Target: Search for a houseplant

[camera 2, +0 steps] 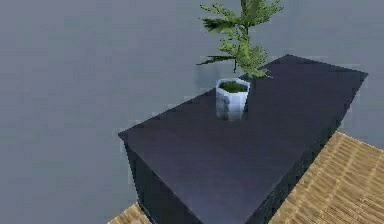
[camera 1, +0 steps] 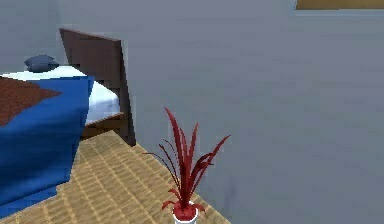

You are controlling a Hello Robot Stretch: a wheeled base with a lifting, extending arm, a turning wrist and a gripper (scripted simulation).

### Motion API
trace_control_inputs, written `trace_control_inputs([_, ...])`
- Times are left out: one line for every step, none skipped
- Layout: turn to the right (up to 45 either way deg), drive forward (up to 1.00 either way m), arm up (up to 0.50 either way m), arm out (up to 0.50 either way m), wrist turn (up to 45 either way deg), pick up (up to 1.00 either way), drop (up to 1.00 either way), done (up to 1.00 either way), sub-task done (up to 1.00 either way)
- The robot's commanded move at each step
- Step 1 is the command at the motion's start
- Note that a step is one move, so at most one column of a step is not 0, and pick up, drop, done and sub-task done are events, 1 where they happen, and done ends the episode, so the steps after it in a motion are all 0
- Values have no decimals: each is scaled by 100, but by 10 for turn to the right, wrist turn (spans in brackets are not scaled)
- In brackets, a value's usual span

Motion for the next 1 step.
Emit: trace_control_inputs([0, 0, 0, 0, 0, 0, 0, 100, 0])
